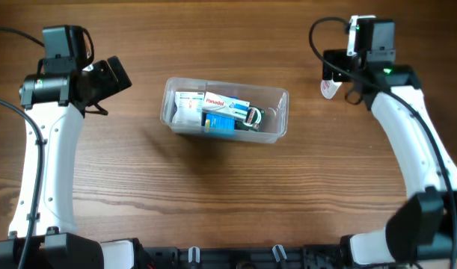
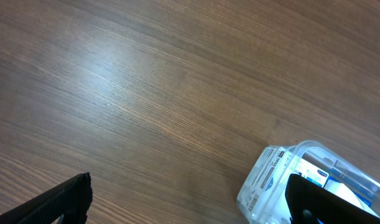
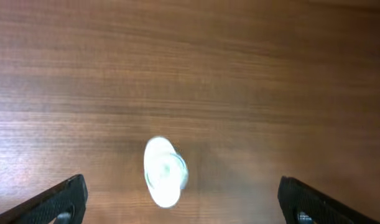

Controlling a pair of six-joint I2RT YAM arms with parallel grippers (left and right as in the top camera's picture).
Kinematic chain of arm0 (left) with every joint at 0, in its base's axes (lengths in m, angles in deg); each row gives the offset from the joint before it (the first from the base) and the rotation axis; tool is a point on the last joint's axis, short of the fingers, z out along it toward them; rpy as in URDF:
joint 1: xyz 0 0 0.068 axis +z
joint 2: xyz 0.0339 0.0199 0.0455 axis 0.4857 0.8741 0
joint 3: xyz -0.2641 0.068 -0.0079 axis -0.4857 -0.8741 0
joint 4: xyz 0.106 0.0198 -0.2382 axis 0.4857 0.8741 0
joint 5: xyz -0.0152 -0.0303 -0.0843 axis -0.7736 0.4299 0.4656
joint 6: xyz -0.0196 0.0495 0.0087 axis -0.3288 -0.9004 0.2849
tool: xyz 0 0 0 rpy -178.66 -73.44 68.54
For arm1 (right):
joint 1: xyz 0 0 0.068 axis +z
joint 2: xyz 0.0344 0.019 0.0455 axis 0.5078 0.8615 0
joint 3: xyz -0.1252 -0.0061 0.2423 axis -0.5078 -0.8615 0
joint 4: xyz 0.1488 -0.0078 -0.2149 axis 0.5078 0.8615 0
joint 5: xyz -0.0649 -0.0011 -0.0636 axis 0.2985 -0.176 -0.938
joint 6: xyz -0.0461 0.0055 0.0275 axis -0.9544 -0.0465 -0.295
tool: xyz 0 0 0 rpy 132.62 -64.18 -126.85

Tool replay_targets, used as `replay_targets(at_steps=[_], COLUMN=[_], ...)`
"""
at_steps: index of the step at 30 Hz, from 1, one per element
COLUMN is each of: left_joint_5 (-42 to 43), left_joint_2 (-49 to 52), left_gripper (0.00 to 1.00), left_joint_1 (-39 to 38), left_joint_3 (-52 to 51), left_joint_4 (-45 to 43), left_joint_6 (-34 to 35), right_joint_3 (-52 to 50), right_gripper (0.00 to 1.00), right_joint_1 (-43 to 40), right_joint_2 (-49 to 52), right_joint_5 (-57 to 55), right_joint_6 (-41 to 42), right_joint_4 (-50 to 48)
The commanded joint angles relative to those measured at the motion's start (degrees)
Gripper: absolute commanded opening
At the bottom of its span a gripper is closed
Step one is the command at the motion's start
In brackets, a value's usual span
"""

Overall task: Pack container
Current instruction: 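Move the right gripper to the white spray bottle and grasp it, then carry the spray bottle left over the container's right end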

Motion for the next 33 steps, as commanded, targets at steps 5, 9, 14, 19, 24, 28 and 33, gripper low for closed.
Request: replay_targets(at_steps=[5,9,14,19,24,28,33], left_joint_5=[0.5,0.5,0.5,0.5,0.5,0.5,0.5], left_joint_2=[-0.4,-0.4,-0.4,-0.4,-0.4,-0.4,-0.4], left_gripper=[1.0,1.0,1.0,1.0,1.0,1.0,1.0], left_joint_1=[0.2,0.2,0.2,0.2,0.2,0.2,0.2], left_joint_3=[0.3,0.3,0.3,0.3,0.3,0.3,0.3], left_joint_4=[0.0,0.0,0.0,0.0,0.0,0.0,0.0], left_joint_6=[-1.1,-1.1,-1.1,-1.1,-1.1,-1.1,-1.1], right_joint_3=[0.0,0.0,0.0,0.0,0.0,0.0,0.3], right_gripper=[0.98,0.93,0.8,0.48,0.33,0.21,0.13], right_joint_1=[-0.1,-0.1,-0.5,-0.7,-0.8,-0.8,-0.7], right_joint_2=[10.4,13.6,14.0,14.0,14.0,14.0,12.0], right_joint_5=[2.8,2.7,2.8,2.7,2.7,2.7,2.7], right_joint_6=[-0.8,-0.7,0.5,0.8,0.7,0.7,0.7], right_joint_4=[-1.4,-1.8,-2.4,-1.8,-0.9,-0.6,0.0])
